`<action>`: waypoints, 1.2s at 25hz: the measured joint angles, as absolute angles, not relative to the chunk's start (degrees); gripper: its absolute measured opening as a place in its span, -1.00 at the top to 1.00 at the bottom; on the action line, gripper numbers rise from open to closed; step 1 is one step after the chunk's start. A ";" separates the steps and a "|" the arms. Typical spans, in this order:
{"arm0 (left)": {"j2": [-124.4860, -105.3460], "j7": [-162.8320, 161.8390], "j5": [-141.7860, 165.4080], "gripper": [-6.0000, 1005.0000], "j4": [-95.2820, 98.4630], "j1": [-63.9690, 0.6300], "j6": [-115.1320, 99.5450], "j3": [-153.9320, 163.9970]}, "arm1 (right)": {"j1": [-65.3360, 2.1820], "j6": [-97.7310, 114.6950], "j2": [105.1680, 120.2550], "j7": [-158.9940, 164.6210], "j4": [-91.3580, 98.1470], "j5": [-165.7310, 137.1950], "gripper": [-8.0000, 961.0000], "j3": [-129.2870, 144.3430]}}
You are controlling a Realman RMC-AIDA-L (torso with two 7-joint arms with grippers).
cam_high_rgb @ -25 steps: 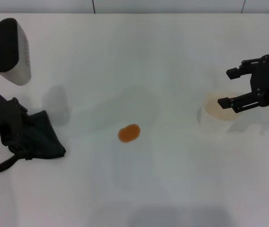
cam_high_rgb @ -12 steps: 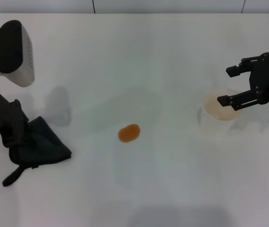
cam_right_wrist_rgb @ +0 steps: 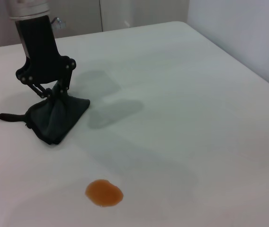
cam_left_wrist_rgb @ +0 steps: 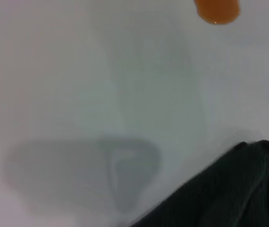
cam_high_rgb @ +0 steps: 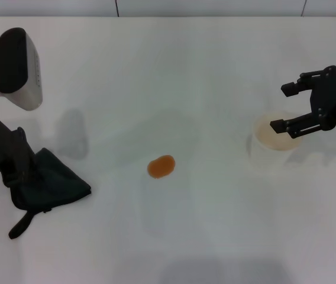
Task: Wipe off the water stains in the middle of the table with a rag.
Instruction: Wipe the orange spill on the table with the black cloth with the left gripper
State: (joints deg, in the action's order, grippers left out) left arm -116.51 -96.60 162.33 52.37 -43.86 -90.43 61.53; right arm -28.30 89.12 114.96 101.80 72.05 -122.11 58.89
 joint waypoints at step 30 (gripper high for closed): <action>-119.58 -110.24 154.53 0.84 42.26 -56.87 -83.56 63.23 | -27.70 91.42 115.13 101.29 72.88 -118.47 -0.75 62.39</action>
State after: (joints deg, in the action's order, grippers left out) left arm -119.58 -110.24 154.53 42.26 -56.87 -83.56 63.23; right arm -27.70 91.42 115.13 101.29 72.88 -118.47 62.39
